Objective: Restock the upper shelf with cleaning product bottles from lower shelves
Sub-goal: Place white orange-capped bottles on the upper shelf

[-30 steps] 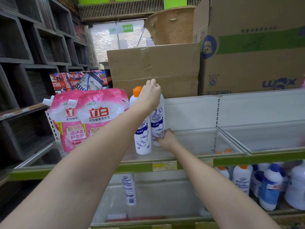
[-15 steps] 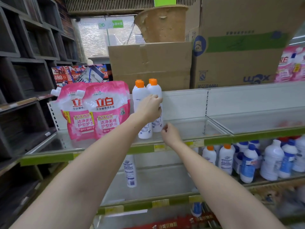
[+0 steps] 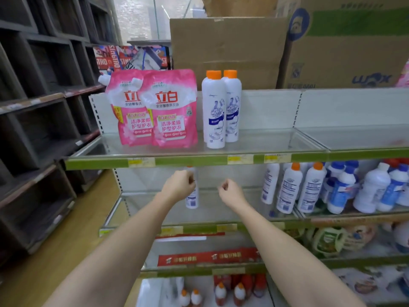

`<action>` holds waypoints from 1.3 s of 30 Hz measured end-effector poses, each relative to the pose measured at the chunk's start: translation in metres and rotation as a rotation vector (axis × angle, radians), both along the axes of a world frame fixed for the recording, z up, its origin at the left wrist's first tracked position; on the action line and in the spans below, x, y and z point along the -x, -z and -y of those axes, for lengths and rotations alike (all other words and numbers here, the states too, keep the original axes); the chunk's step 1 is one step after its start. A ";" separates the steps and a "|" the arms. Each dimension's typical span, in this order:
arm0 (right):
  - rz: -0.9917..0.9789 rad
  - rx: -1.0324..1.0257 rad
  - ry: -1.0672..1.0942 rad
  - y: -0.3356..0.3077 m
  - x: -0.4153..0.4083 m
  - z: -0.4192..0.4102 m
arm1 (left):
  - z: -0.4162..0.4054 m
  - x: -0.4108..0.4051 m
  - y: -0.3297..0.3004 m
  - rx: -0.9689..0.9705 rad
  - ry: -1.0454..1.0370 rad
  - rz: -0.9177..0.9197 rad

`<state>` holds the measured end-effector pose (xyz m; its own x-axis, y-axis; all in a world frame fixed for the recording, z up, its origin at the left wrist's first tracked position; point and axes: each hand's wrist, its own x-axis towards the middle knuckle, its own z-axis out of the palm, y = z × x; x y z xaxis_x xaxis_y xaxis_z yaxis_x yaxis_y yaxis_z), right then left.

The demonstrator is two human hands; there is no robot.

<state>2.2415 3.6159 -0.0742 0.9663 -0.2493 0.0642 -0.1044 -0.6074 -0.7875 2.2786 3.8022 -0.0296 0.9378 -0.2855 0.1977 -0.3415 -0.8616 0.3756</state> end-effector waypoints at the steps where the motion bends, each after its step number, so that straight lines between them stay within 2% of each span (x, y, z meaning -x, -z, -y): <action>1: -0.023 0.003 -0.016 0.010 0.000 -0.004 | -0.009 0.002 0.012 0.011 -0.040 -0.040; 7: -0.159 -0.038 -0.079 0.062 -0.008 -0.026 | -0.039 -0.009 0.068 0.179 -0.205 -0.201; 13: -0.234 -0.132 -0.128 0.085 -0.048 -0.026 | -0.035 -0.050 0.085 0.423 -0.332 -0.299; 17: -0.254 -0.236 -0.099 0.104 -0.077 -0.023 | -0.021 -0.078 0.099 0.502 -0.389 -0.341; 22: -0.311 -0.328 -0.150 0.133 -0.101 -0.019 | -0.005 -0.108 0.114 0.551 -0.416 -0.394; 27: -0.327 -0.368 -0.232 0.154 -0.126 -0.027 | 0.001 -0.128 0.127 0.693 -0.417 -0.433; 33: -0.283 -0.368 -0.237 0.168 -0.152 -0.037 | 0.015 -0.145 0.115 0.903 -0.317 -0.385; 39: -0.322 -0.378 -0.271 0.165 -0.163 -0.039 | 0.022 -0.144 0.122 0.924 -0.354 -0.394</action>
<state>2.4048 3.6547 -0.2396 0.9551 0.0624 -0.2897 -0.2545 -0.3282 -0.9097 2.4229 3.7804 -0.1515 0.9830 0.1217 -0.1374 0.1610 -0.2123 0.9638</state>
